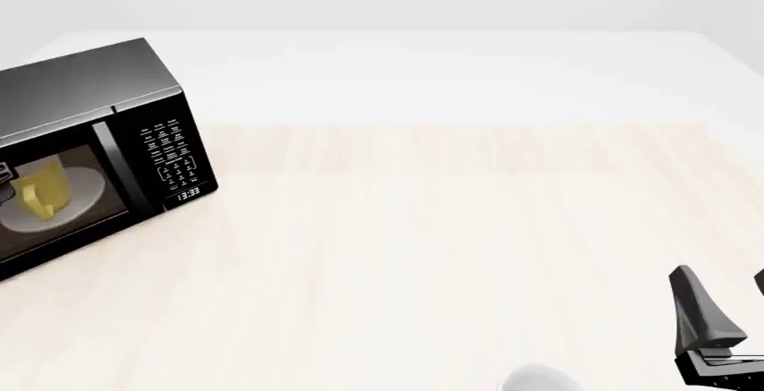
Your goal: Put the yellow and white mug in the microwave and close it.
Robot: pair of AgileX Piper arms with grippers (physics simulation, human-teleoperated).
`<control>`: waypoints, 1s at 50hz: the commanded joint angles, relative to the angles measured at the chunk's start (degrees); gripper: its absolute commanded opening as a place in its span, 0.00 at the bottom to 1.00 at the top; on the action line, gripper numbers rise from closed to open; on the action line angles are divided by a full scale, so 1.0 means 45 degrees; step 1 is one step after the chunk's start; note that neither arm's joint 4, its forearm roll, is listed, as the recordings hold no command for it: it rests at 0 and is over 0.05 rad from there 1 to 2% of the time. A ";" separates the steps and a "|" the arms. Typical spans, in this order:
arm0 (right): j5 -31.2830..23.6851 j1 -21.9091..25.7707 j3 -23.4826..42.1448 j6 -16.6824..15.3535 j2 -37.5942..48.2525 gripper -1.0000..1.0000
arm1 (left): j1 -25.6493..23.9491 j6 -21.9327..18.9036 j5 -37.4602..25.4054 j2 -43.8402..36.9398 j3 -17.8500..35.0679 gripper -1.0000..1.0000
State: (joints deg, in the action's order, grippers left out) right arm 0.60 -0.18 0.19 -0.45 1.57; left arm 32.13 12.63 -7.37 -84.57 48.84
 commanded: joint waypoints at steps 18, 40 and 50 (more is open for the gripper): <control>-0.0002 0.0000 0.0000 0.0002 -0.0004 1.00 | -0.0250 0.0072 0.0143 0.0552 -0.0487 1.00; 0.0000 0.0002 0.0000 0.0000 0.0001 1.00 | -0.0037 -0.0280 -0.0673 0.2613 -0.0839 1.00; -0.0001 0.0002 0.0000 -0.0004 -0.0001 1.00 | -0.0016 -0.0714 -0.1048 0.3608 -0.0694 1.00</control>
State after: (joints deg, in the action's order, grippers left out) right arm 0.60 -0.18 0.19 -0.45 1.57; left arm 31.99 10.89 -10.55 -72.42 45.35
